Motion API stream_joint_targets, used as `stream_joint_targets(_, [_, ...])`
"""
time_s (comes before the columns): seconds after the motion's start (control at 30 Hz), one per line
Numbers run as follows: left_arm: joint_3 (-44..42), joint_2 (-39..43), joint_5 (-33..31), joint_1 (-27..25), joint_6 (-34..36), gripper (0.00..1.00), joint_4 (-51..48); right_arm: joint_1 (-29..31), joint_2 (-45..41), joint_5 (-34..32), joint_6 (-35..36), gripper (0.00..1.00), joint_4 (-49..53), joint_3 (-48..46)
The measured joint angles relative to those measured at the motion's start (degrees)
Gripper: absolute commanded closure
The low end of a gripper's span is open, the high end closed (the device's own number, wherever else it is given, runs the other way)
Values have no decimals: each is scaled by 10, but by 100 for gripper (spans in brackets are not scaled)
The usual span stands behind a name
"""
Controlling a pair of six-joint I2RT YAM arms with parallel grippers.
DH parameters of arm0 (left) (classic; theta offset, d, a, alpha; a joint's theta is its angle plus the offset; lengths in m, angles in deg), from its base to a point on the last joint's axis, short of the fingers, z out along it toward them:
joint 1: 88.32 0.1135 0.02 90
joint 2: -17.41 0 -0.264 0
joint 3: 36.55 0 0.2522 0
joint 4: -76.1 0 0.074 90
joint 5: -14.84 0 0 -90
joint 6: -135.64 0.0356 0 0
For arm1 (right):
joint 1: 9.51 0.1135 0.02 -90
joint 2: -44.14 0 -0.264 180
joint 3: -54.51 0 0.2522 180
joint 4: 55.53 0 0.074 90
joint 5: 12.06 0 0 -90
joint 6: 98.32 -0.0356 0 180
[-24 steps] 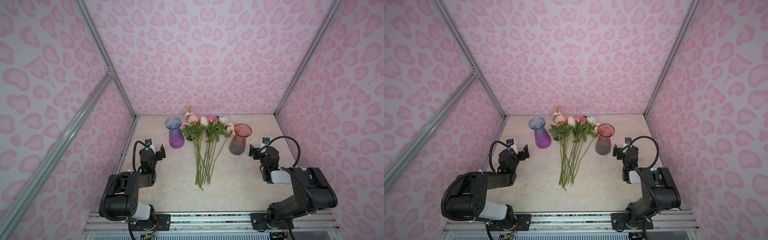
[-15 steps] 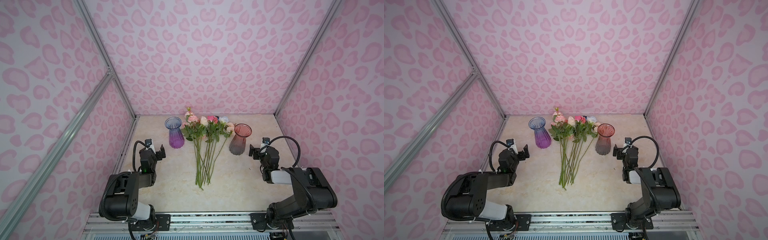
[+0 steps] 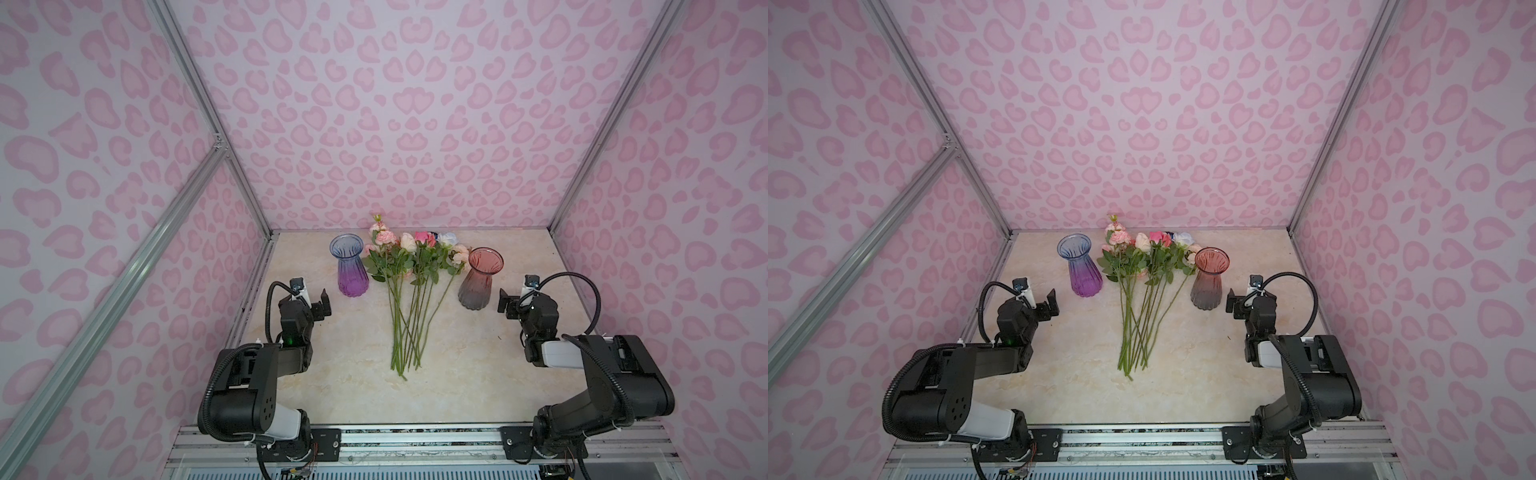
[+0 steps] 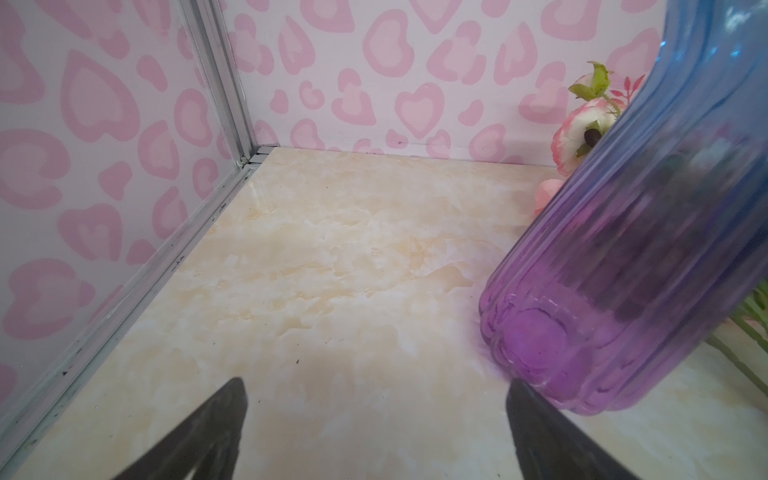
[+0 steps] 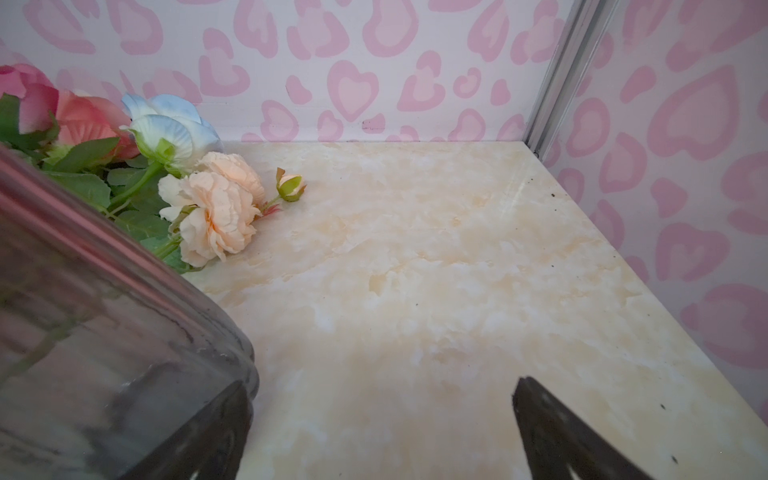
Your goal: Arrange the flowers into the vase
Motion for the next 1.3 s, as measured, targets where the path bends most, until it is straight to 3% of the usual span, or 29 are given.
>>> stream_joint_targets(0.97, [0, 0, 0, 0, 0, 2, 0, 0, 0, -13, -3, 0, 2, 1])
stream_joint_targets(1.1, [-1, 2, 0, 0, 0, 2, -1, 0, -9, -38, -14, 0, 6, 1])
stream_joint_targets(1.3, [54, 54, -11, 0, -5, 2, -88, 0, -28, -86, -33, 0, 19, 1])
